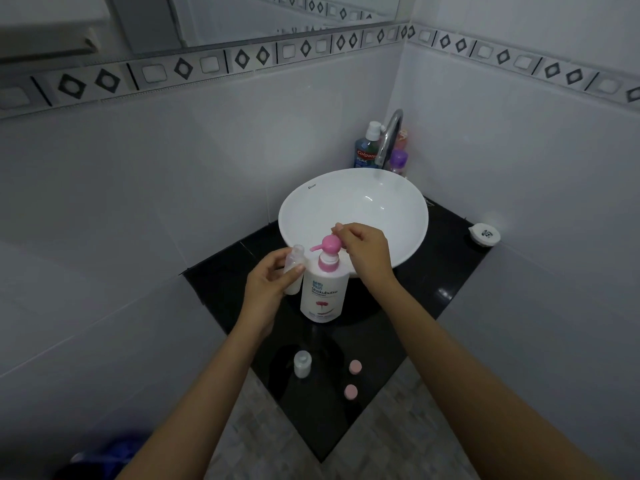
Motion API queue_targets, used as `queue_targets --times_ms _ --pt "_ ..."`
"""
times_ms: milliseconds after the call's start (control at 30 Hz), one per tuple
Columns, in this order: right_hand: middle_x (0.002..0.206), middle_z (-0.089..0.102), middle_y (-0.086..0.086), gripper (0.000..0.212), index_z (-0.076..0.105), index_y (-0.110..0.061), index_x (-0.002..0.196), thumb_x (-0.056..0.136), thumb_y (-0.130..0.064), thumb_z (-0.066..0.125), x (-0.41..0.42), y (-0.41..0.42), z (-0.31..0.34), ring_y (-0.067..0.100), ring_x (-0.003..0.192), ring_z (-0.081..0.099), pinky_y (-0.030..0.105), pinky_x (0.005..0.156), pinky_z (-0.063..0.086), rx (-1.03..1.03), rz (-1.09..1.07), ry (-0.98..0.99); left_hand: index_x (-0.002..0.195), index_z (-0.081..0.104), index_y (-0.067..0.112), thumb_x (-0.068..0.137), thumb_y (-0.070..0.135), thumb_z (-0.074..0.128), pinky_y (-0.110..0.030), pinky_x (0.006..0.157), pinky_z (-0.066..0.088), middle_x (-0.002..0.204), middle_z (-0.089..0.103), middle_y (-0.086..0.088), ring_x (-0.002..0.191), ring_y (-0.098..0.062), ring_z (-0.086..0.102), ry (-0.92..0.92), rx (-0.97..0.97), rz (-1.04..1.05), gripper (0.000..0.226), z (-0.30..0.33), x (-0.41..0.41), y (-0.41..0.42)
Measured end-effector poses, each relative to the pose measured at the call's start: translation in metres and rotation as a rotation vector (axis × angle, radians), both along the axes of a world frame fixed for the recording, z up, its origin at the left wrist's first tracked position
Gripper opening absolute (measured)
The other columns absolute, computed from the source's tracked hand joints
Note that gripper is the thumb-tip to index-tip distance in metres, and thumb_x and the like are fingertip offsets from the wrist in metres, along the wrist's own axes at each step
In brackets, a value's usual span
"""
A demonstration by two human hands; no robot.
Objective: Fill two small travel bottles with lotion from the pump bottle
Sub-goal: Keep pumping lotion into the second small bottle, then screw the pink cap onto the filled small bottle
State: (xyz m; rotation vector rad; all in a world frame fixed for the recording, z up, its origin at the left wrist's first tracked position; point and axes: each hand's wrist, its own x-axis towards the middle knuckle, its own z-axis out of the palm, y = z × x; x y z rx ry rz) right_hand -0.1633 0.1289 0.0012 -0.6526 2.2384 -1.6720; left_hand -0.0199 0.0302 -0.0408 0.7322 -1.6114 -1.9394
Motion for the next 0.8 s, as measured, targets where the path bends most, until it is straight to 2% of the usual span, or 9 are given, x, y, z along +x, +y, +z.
queue_targets --times_ms 100,167,267,367,433,500,567,667,800 --pt "0.083 0.070 -0.007 0.023 0.071 -0.009 0.089 0.092 -0.027 0.057 0.006 0.018 0.002 0.008 0.082 0.063 0.006 0.070 0.047 -0.033 -0.050 0.034 0.112 0.066 0.031 0.084 0.018 0.070 -0.025 0.077 0.054 0.108 0.070 0.014 0.099 -0.003 0.066 -0.011 -0.012 -0.003 0.031 0.003 0.007 0.000" --pt "0.086 0.068 -0.011 0.020 0.071 -0.014 0.094 0.092 -0.027 0.057 0.014 0.035 -0.002 0.000 0.084 0.061 0.000 0.069 0.043 -0.051 -0.094 0.079 0.114 0.065 0.031 0.084 0.015 0.069 -0.021 0.072 0.055 0.106 0.070 0.018 0.098 0.000 0.067 -0.001 -0.016 -0.032 0.033 0.003 0.014 0.004" --pt "0.090 0.070 -0.008 0.018 0.071 -0.015 0.098 0.092 -0.026 0.059 0.030 0.064 -0.020 0.000 0.086 0.063 0.005 0.073 0.047 -0.032 -0.137 0.122 0.115 0.063 0.029 0.084 0.009 0.069 -0.016 0.070 0.054 0.107 0.070 0.017 0.099 -0.001 0.067 0.007 -0.039 -0.087 0.037 0.000 0.027 0.017" --pt "0.085 0.070 -0.010 0.012 0.071 -0.019 0.095 0.089 -0.024 0.063 0.046 0.088 -0.056 -0.003 0.079 0.064 0.007 0.070 0.049 0.031 -0.099 0.067 0.117 0.063 0.029 0.082 0.010 0.071 -0.018 0.074 0.055 0.110 0.069 0.014 0.100 -0.003 0.066 -0.045 -0.128 -0.152 0.040 -0.007 0.040 0.035" --pt "0.082 0.069 -0.013 0.010 0.071 -0.022 0.093 0.086 -0.025 0.066 0.055 0.100 -0.086 -0.004 0.075 0.063 0.008 0.068 0.046 0.163 -0.084 0.047 0.117 0.063 0.024 0.080 0.009 0.073 -0.023 0.080 0.056 0.112 0.068 0.007 0.101 -0.008 0.065 -0.079 -0.148 -0.181 0.041 -0.013 0.047 0.047" --pt "0.086 0.070 -0.008 0.017 0.071 -0.020 0.098 0.085 -0.030 0.067 0.059 0.109 -0.115 0.002 0.079 0.064 0.016 0.071 0.047 0.324 -0.066 0.024 0.115 0.064 0.019 0.079 0.007 0.073 -0.026 0.085 0.055 0.112 0.069 0.004 0.102 -0.010 0.065 -0.100 -0.134 -0.201 0.039 -0.019 0.054 0.057" --pt "0.095 0.069 -0.001 0.028 0.068 -0.019 0.105 0.085 -0.036 0.065 0.061 0.114 -0.137 0.011 0.086 0.064 0.025 0.074 0.049 0.507 -0.014 0.030 0.114 0.064 0.018 0.079 0.004 0.073 -0.025 0.088 0.054 0.112 0.068 0.005 0.102 -0.007 0.064 -0.116 -0.126 -0.212 0.039 -0.023 0.059 0.064" --pt "0.108 0.063 0.006 0.041 0.062 -0.015 0.115 0.085 -0.043 0.062 0.063 0.114 -0.158 0.020 0.096 0.061 0.029 0.074 0.045 0.748 0.083 0.087 0.116 0.064 0.015 0.078 0.003 0.073 -0.021 0.088 0.053 0.115 0.067 0.002 0.102 -0.003 0.063 -0.144 -0.132 -0.219 0.041 -0.028 0.066 0.071" --pt "0.115 0.056 0.011 0.041 0.057 -0.012 0.113 0.087 -0.044 0.059 0.065 0.108 -0.173 0.026 0.101 0.059 0.032 0.076 0.043 0.873 0.161 0.097 0.115 0.064 0.019 0.079 0.004 0.073 -0.030 0.087 0.054 0.115 0.065 0.002 0.105 -0.013 0.062 -0.195 -0.166 -0.228 0.040 -0.032 0.072 0.078"
